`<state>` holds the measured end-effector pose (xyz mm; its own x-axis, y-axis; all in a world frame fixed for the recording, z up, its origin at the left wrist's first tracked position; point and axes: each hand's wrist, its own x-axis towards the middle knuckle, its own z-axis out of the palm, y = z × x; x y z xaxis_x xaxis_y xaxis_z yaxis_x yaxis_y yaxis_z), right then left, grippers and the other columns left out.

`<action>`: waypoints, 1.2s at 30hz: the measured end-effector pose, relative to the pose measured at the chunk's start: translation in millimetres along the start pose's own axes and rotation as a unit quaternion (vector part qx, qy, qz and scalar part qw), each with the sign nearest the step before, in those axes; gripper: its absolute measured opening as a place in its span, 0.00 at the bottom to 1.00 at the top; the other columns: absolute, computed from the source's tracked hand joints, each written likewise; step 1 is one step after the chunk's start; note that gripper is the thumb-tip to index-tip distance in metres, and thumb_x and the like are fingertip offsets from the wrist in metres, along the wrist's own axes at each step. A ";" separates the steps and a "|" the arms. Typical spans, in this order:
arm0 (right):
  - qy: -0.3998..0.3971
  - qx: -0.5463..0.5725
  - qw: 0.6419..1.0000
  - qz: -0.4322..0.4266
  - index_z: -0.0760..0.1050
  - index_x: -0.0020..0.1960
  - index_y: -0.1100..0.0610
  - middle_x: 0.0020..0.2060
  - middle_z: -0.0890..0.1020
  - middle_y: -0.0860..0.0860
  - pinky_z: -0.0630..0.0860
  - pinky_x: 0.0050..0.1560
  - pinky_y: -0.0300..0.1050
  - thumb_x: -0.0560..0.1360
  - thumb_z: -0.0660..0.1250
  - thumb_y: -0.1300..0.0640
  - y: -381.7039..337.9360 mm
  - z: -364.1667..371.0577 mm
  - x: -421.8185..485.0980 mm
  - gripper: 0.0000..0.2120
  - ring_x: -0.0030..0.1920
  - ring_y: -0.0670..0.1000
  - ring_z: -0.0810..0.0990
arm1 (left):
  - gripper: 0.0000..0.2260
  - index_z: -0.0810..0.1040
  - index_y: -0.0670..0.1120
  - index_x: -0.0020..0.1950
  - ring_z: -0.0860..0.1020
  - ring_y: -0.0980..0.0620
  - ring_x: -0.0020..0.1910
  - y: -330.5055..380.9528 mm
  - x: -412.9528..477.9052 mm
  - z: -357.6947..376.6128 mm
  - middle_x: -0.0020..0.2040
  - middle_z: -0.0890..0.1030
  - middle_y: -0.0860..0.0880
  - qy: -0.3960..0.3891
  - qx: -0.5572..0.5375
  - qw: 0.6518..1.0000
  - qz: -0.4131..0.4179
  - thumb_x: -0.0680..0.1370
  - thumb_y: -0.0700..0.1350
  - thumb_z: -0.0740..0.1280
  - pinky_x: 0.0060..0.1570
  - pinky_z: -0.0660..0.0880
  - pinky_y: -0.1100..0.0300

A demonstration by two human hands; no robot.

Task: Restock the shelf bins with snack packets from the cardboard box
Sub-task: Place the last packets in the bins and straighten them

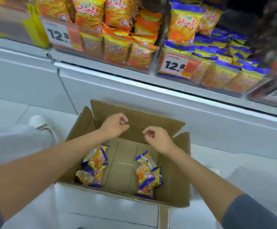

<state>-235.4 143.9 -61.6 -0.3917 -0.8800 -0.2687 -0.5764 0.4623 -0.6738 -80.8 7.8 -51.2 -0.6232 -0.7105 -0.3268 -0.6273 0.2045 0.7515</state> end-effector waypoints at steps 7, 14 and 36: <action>-0.274 -0.199 0.918 0.206 0.62 0.74 0.58 0.64 0.76 0.58 0.71 0.59 0.48 0.78 0.65 0.43 100.0 93.7 2.7 0.31 0.65 0.61 0.74 | 0.09 0.74 0.48 0.48 0.70 0.61 0.35 -76.0 -1.7 37.7 0.38 0.72 0.54 -0.099 0.057 0.991 -0.075 0.76 0.34 0.66 0.35 0.69 0.76; -0.155 0.169 0.945 0.235 0.64 0.65 0.58 0.48 0.77 0.56 0.75 0.36 0.36 0.72 0.74 0.64 95.5 106.5 -2.6 0.27 0.36 0.46 0.79 | 0.15 0.69 0.46 0.57 0.73 0.50 0.51 -90.5 -10.9 51.3 0.46 0.74 0.53 -0.124 -0.072 0.970 -0.197 0.76 0.48 0.70 0.50 0.72 0.58; -0.080 0.143 0.952 0.259 0.66 0.53 0.55 0.53 0.80 0.57 0.74 0.49 0.48 0.70 0.75 0.61 110.8 111.6 41.5 0.20 0.47 0.53 0.79 | 0.22 0.70 0.47 0.68 0.75 0.51 0.55 -112.7 -7.7 52.8 0.62 0.78 0.49 -0.061 -0.242 0.921 -0.300 0.76 0.47 0.71 0.50 0.70 0.56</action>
<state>-235.5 146.4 -224.2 -0.4422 -0.5574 -0.7027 -0.1071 0.8106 -0.5757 -30.0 25.8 -163.6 -0.2990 -0.5118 -0.8054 -0.6119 -0.5448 0.5734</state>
